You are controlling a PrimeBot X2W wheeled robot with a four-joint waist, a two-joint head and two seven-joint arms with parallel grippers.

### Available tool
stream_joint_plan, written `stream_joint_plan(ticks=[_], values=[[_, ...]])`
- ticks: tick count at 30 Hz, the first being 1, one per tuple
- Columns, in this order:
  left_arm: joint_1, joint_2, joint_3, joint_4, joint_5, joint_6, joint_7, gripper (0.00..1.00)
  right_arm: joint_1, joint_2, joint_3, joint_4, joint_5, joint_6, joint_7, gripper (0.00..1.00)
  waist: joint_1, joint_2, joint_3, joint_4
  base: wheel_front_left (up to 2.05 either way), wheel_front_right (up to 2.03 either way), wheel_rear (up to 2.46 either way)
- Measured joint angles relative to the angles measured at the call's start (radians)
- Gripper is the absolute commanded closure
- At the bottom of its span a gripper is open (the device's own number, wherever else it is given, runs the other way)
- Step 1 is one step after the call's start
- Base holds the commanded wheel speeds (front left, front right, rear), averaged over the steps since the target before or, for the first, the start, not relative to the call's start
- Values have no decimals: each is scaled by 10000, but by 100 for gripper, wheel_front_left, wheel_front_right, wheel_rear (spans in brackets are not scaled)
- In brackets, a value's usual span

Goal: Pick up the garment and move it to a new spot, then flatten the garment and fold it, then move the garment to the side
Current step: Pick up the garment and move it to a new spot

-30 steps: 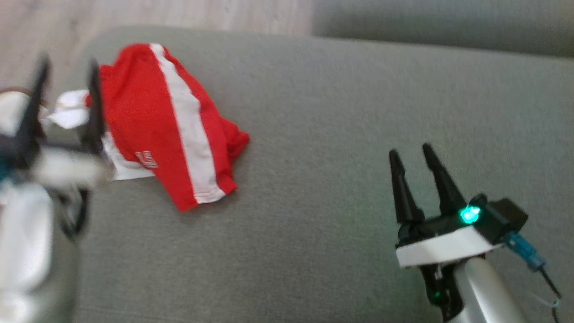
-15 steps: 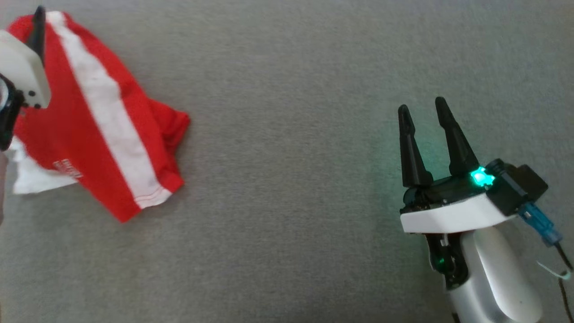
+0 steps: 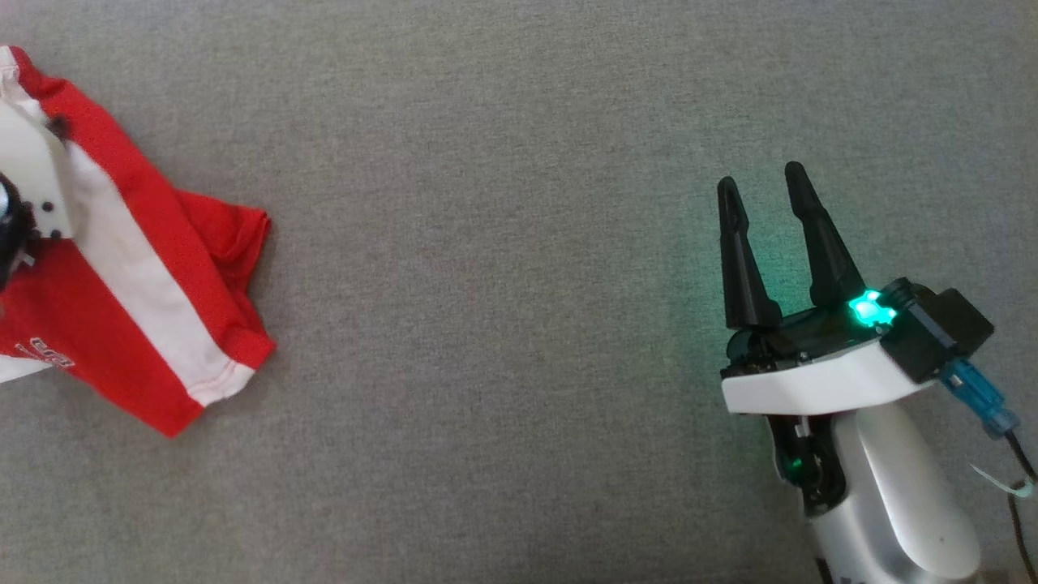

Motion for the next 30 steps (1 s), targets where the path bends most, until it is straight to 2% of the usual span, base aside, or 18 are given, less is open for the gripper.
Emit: stream_joint_plan(ticks=[5, 14, 20, 24, 30], values=[[-100, 84, -105, 61, -146, -2, -326, 100, 3, 0, -33, -15, 2, 0, 0, 0, 0, 0, -101, 93, 0, 0, 0], [-967, 190, 291, -485, -282, 61, -3231, 100, 26, 0, 50, 81, 104, 0, -2, 0, 0, 0, -633, 321, 0, 0, 0], [-1097, 232, 397, -1233, -332, 61, -4546, 100, 131, 0, -71, 251, 240, 0, -13, 0, 0, 0, -1267, 477, 0, 0, 0], [-1060, 222, 399, -2253, -476, 59, -4893, 100, 408, 0, -165, 291, 343, 0, -13, 0, -1, 0, -1723, 589, 0, 0, 0], [-511, 84, 355, -3850, -846, 98, -4658, 100, 513, 2, -245, 305, 384, 0, -13, 0, -2, 1, -2158, 640, 0, 0, 0]])
